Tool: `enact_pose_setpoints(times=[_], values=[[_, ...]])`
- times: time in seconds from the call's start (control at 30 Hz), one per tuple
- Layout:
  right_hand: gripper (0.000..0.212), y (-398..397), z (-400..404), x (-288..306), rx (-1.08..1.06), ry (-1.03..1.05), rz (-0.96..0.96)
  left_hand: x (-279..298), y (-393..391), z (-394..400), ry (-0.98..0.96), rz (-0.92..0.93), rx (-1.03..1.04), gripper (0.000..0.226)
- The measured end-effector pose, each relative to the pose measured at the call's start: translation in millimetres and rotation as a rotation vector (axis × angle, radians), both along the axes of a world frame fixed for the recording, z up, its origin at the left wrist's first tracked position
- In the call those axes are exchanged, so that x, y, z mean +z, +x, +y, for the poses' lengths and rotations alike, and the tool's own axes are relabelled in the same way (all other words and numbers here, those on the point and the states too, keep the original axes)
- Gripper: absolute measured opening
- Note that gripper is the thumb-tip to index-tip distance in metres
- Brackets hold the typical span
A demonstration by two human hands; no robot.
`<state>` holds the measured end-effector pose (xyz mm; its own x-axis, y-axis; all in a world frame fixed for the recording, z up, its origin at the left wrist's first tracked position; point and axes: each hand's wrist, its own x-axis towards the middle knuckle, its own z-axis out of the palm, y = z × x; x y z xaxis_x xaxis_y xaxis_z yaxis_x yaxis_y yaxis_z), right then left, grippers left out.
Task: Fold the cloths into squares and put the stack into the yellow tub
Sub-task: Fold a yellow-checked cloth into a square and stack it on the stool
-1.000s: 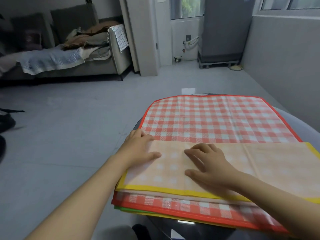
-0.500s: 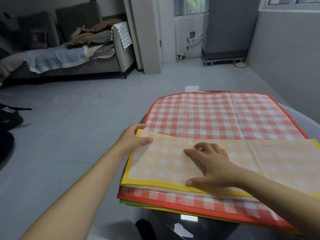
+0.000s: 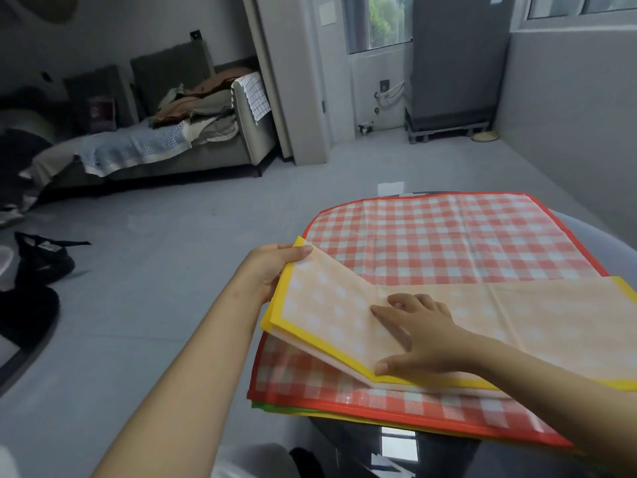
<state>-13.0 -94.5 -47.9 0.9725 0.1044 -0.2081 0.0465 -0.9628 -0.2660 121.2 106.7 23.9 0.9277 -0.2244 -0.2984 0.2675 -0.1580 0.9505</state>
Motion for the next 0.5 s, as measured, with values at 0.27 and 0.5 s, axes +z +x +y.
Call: enact_pose_setpoints(times=[0.27,0.5], values=[[0.072,-10.6,-42.2,22.8,-0.165,0.387,-0.001,16.1,-18.9,-57.4,-0.140,0.007,-0.092,0.018],[0.039,-34.4,-79.0,33.6,-0.318,0.569,-0.016,6.7,-48.4,-124.3,-0.115,-0.061,-0.201,0.018]])
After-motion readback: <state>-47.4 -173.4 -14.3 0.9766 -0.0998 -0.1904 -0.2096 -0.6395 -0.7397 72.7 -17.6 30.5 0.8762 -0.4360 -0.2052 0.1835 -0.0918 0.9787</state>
